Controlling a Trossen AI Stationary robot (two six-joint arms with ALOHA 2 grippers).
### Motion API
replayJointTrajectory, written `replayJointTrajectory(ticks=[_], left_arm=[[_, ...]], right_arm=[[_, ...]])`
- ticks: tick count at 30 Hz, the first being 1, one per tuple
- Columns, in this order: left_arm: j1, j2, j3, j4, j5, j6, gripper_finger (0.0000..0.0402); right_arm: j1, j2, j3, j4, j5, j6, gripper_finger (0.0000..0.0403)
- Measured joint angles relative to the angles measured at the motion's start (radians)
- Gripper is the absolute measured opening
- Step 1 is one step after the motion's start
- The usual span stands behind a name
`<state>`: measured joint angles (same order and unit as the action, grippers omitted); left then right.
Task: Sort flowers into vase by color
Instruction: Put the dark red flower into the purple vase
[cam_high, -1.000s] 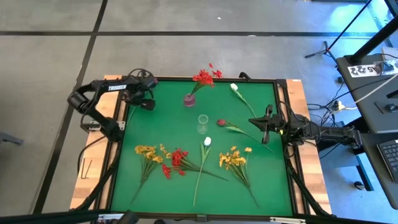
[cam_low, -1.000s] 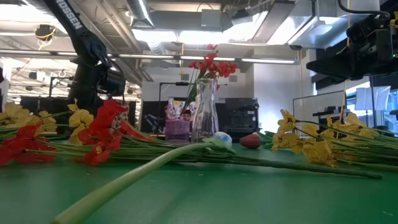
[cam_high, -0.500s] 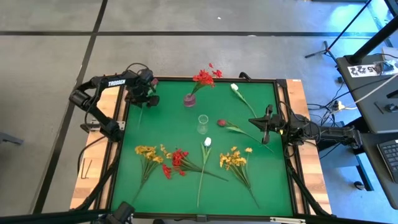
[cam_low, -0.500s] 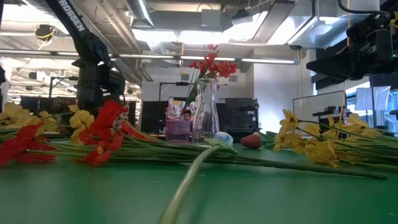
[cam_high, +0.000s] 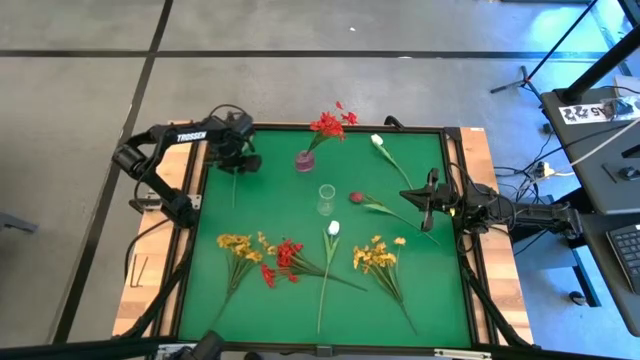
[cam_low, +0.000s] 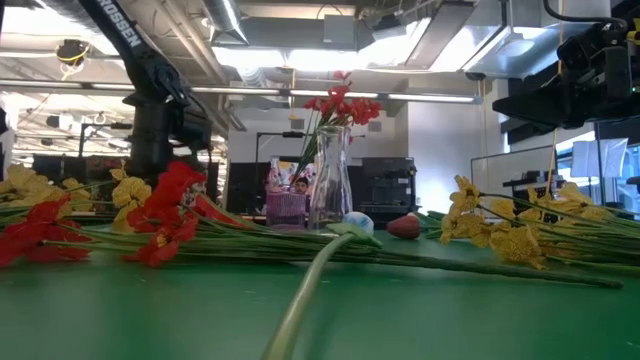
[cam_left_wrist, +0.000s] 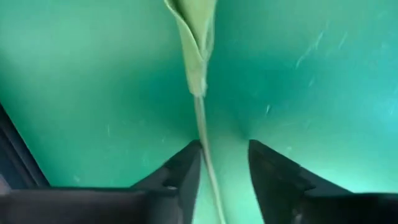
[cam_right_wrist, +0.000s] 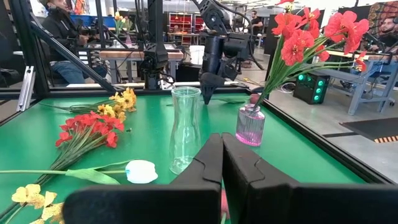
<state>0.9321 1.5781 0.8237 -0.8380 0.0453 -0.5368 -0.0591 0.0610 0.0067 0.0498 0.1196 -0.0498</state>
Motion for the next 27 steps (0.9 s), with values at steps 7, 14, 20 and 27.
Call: replayJointTrajectory(ticks=[7, 14, 20, 27], left_arm=[[-0.064, 0.000, 0.000, 0.027, -0.084, -0.059, 0.0016], [-0.113, -0.034, 0.013, 0.005, -0.107, -0.063, 0.0003], [-0.177, -0.194, 0.118, 0.025, -0.243, -0.073, 0.0002], [-0.357, -0.426, 0.112, 0.549, -0.293, -0.010, 0.0001]], right_arm=[[0.000, 0.000, 0.000, 0.000, 0.000, 0.000, 0.0001], [0.000, 0.000, 0.000, 0.000, 0.000, 0.000, 0.0001], [0.000, 0.000, 0.000, 0.000, 0.000, 0.000, 0.0001], [0.000, 0.000, 0.000, 0.000, 0.000, 0.000, 0.0001]])
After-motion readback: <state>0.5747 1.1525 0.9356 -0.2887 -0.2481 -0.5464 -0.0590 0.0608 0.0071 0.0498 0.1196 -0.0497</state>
